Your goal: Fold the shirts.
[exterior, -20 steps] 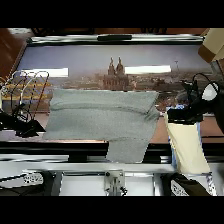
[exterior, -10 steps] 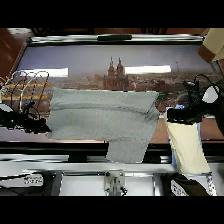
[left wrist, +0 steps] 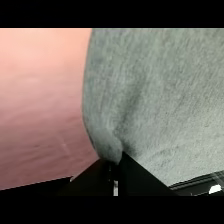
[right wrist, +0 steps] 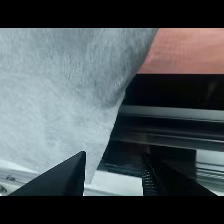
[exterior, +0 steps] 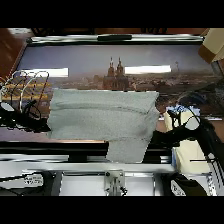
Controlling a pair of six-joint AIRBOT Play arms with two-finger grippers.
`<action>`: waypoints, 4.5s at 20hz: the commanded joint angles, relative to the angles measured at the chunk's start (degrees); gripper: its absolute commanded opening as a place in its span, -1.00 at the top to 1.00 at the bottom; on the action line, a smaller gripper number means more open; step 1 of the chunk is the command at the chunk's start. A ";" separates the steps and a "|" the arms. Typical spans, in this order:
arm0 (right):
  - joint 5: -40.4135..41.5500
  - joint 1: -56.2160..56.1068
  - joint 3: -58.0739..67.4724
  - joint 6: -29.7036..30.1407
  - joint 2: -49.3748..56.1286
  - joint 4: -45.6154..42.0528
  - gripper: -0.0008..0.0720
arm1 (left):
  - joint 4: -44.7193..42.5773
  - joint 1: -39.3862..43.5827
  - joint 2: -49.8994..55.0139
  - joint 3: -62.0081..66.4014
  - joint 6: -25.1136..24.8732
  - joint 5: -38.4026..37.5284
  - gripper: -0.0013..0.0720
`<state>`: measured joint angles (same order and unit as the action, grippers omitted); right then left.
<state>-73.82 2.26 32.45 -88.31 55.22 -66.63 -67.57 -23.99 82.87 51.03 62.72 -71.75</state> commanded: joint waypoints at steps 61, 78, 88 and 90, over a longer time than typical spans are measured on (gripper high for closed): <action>9.09 1.18 47.71 2.84 48.15 2.99 -0.85 | 12.39 12.26 20.87 41.75 15.76 -3.82 -0.80; -2.56 -3.48 47.71 -4.46 18.40 13.84 0.80 | 22.05 42.03 18.93 40.57 12.55 2.21 0.87; -6.64 -3.52 47.71 -13.46 1.22 13.86 0.80 | 30.32 62.34 25.07 40.22 17.68 18.01 0.87; -7.76 -3.52 47.71 -13.46 1.05 13.79 0.80 | 31.12 63.10 26.03 40.22 17.51 19.26 0.87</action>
<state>-79.96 -1.28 80.09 -100.25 58.13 -52.84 -39.90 36.03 107.02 91.26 79.85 -57.14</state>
